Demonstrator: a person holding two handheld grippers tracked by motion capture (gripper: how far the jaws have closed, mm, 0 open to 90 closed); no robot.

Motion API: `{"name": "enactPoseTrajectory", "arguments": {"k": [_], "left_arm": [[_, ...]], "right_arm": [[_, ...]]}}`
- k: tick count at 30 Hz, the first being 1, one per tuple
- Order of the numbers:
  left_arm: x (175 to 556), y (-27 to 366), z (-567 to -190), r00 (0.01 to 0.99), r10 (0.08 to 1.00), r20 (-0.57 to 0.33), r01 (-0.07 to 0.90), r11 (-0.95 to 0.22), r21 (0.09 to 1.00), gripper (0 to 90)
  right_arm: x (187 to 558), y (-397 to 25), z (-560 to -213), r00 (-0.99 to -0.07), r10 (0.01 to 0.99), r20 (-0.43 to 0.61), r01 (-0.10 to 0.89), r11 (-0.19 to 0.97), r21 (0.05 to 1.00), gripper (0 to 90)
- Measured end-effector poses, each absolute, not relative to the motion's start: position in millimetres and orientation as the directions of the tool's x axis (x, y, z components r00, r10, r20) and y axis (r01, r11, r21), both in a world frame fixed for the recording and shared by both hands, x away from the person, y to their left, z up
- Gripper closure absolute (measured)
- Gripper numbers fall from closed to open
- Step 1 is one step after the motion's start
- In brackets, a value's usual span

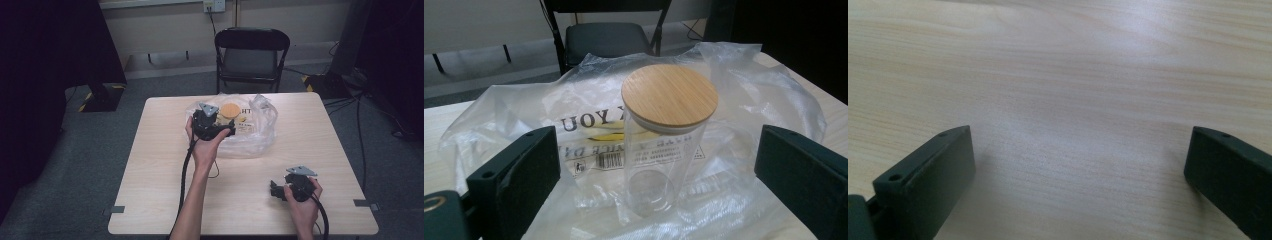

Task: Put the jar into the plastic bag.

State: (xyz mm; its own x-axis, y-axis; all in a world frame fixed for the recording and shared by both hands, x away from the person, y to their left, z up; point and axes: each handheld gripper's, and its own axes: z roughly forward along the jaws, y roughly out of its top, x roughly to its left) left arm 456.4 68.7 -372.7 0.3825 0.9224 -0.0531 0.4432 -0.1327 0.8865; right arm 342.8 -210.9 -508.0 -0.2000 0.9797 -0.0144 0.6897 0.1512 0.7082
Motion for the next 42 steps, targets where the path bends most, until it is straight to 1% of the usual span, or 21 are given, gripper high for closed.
{"name": "enactPoseTrajectory", "arguments": {"k": [4,7,10,17,20,24,34,42], "left_arm": [[444,79,-371,0.38,0.922,-0.072,0.435,-0.11,0.894,3.4],[435,86,-370,0.342,0.937,-0.07,0.44,-0.093,0.893,2.3],[427,91,-369,0.344,0.935,-0.082,0.439,-0.083,0.895,2.4],[402,105,-369,0.336,0.94,-0.06,0.402,-0.086,0.911,2.7],[394,111,-372,0.341,0.937,-0.081,0.402,-0.067,0.913,2.8],[383,118,-377,0.331,0.942,-0.061,0.384,-0.075,0.92,2.8],[353,142,-392,0.314,0.943,-0.11,0.409,-0.03,0.912,3.8],[340,156,-408,0.256,0.96,-0.115,0.433,-0.008,0.901,3.4]], "right_arm": [[343,-211,-508,-0.199,0.98,-0.014,0.69,0.15,0.708,0.0],[343,-211,-508,-0.2,0.98,-0.014,0.69,0.151,0.708,0.0],[343,-211,-508,-0.2,0.98,-0.015,0.69,0.151,0.708,0.0],[343,-211,-508,-0.2,0.98,-0.015,0.69,0.152,0.708,0.0],[343,-211,-508,-0.2,0.98,-0.015,0.69,0.152,0.708,0.0],[343,-211,-508,-0.2,0.98,-0.015,0.69,0.151,0.708,0.0],[343,-211,-508,-0.2,0.98,-0.015,0.689,0.151,0.708,0.0],[343,-211,-508,-0.2,0.98,-0.015,0.689,0.151,0.708,0.0]]}}
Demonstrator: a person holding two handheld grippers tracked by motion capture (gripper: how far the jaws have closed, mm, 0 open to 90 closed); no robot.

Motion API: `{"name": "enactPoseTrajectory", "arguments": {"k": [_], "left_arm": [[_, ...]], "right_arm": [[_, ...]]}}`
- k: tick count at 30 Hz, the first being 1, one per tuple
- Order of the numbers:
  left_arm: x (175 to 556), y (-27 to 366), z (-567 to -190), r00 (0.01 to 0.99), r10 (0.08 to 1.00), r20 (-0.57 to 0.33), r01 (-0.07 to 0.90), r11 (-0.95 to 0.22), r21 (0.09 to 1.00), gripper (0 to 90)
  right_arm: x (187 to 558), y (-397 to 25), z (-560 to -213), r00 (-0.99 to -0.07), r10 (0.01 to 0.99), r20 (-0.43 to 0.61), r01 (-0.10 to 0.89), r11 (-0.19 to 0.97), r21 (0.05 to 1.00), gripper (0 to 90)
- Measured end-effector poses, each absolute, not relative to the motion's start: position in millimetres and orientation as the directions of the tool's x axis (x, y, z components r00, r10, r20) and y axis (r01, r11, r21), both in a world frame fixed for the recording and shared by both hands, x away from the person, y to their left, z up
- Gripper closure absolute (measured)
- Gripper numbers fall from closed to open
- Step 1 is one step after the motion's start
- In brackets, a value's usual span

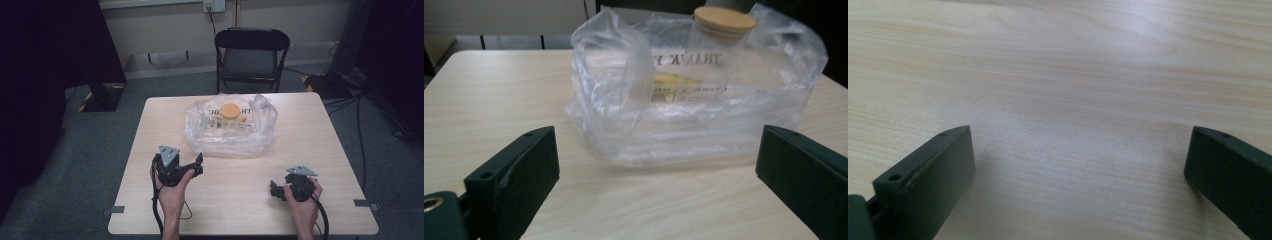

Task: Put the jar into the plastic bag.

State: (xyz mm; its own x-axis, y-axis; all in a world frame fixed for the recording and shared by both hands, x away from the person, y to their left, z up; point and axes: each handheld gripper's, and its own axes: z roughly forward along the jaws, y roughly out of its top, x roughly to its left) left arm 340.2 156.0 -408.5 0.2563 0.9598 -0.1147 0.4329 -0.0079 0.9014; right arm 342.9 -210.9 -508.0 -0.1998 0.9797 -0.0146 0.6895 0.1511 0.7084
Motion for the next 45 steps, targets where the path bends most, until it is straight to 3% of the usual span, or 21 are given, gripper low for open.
{"name": "enactPoseTrajectory", "arguments": {"k": [29,45], "left_arm": [[333,168,-477,0.187,0.973,-0.132,0.594,-0.005,0.805,4.7],[336,165,-505,0.168,0.983,-0.078,0.665,-0.055,0.745,5.1]], "right_arm": [[343,-211,-508,-0.2,0.98,-0.015,0.689,0.151,0.708,0.0],[343,-211,-508,-0.2,0.98,-0.014,0.689,0.151,0.708,0.0]]}}
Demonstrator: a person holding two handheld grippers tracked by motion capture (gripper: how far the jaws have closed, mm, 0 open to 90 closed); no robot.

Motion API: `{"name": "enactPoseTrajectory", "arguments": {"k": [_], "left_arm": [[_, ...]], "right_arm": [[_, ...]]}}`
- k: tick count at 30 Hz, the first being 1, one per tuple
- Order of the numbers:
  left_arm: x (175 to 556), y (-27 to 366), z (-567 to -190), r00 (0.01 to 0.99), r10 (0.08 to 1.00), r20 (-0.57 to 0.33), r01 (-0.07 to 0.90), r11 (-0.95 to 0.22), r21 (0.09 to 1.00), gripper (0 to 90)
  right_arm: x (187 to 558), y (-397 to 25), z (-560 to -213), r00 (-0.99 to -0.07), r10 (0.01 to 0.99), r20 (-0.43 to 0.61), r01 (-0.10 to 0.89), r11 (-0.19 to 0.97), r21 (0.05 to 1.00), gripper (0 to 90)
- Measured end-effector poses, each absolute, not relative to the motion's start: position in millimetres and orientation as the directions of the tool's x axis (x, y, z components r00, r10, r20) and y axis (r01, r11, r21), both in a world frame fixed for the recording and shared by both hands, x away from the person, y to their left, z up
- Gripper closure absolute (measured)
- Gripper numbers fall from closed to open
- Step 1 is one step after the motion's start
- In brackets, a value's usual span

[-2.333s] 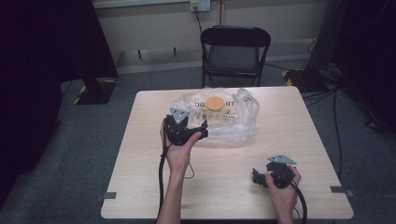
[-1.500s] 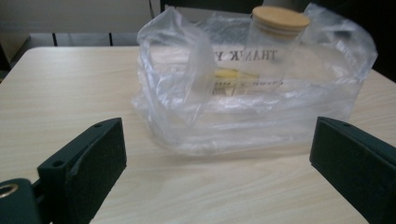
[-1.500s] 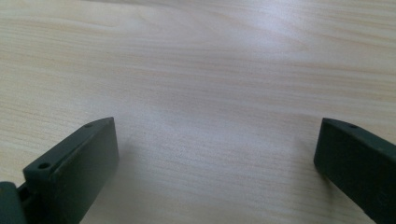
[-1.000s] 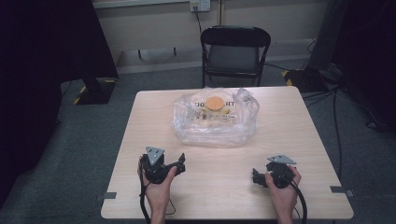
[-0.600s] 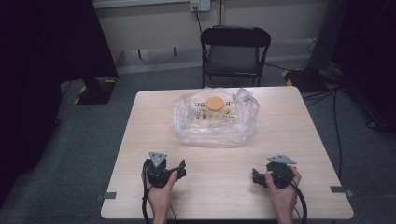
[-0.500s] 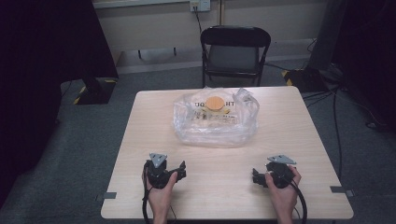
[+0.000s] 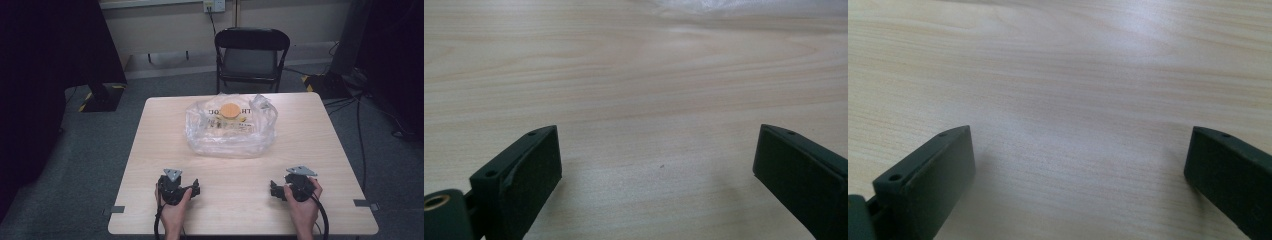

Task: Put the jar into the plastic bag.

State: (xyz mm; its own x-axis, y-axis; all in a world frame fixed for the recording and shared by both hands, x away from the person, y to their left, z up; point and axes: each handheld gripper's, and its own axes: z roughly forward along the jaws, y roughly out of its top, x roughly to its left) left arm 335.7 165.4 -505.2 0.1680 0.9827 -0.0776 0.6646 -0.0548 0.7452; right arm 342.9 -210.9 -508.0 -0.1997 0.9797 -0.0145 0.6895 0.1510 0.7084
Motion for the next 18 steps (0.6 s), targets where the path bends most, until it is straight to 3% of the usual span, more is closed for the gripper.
{"name": "enactPoseTrajectory", "arguments": {"k": [7,11,18], "left_arm": [[337.7,162.9,-508.4,0.153,0.986,-0.066,0.681,-0.057,0.73,4.0],[338.1,158.7,-509.0,0.127,0.992,-0.008,0.698,-0.084,0.711,3.3],[338.2,159.1,-509.4,0.105,0.994,-0.01,0.706,-0.068,0.705,0.0]], "right_arm": [[342.9,-210.8,-508.0,-0.2,0.98,-0.014,0.69,0.151,0.708,0.0],[342.8,-210.8,-508.0,-0.2,0.98,-0.014,0.69,0.151,0.708,0.0],[342.8,-210.9,-508.1,-0.2,0.98,-0.015,0.689,0.151,0.708,0.0]]}}
